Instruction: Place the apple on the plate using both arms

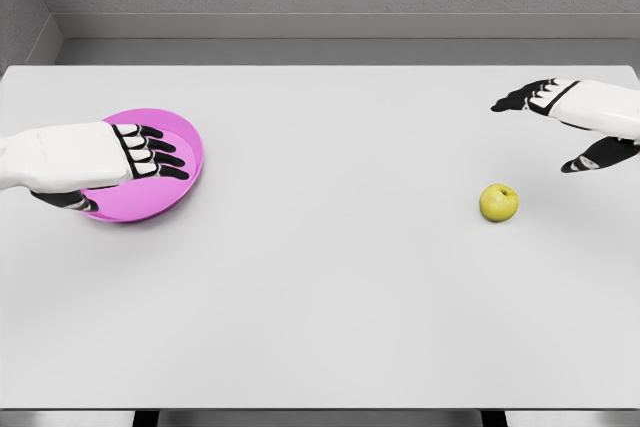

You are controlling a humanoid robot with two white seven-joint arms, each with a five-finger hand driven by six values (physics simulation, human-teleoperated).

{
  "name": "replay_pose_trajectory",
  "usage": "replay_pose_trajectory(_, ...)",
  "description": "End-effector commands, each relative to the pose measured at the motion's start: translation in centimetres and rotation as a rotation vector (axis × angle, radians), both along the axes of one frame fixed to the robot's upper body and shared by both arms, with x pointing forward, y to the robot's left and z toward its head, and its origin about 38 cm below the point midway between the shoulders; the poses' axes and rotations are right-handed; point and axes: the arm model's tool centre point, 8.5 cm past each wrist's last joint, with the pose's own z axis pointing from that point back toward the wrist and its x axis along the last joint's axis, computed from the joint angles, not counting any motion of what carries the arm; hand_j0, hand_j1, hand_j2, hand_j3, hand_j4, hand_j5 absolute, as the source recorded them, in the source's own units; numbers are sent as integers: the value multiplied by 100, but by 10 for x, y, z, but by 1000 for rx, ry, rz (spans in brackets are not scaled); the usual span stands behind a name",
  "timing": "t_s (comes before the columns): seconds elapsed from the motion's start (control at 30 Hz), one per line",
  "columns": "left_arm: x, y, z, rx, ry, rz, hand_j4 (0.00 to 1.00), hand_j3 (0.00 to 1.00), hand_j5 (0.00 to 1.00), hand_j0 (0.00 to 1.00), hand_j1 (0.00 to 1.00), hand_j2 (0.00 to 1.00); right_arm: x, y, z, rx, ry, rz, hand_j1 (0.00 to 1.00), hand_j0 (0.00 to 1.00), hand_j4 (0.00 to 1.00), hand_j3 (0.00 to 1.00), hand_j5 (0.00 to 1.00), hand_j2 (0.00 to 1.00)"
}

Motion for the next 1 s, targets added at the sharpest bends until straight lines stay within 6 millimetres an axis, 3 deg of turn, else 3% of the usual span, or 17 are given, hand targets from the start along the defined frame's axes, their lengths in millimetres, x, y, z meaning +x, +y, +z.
replay_pose_trajectory(0.0, 0, 0, 1, -4, 1, 3, 100, 100, 100, 100, 100, 100, 0, 1, 0, 7, 2, -2, 100, 100, 100, 100, 100, 100)
replay_pose_trajectory(0.2, 1, 1, 3, -5, -5, 5, 100, 100, 100, 100, 100, 100, 6, -2, 15, 16, -37, -11, 100, 100, 100, 100, 100, 100)
replay_pose_trajectory(0.37, 1, 1, 3, -6, -6, 6, 100, 100, 100, 100, 100, 100, 0, -3, -18, 47, 42, -24, 100, 100, 100, 100, 100, 100)
replay_pose_trajectory(0.5, 1, 2, 5, -5, -11, 8, 100, 100, 100, 100, 100, 100, -4, -8, -31, 44, 79, -38, 100, 100, 100, 100, 100, 100)
replay_pose_trajectory(0.77, 1, 3, 5, -3, -11, 11, 100, 100, 100, 100, 100, 100, -6, -7, -50, 25, 133, -36, 100, 100, 100, 100, 100, 100)
replay_pose_trajectory(0.97, 1, 3, 6, -2, -11, 11, 100, 100, 100, 100, 100, 100, -6, -5, -54, 17, 140, -31, 100, 100, 100, 100, 100, 100)
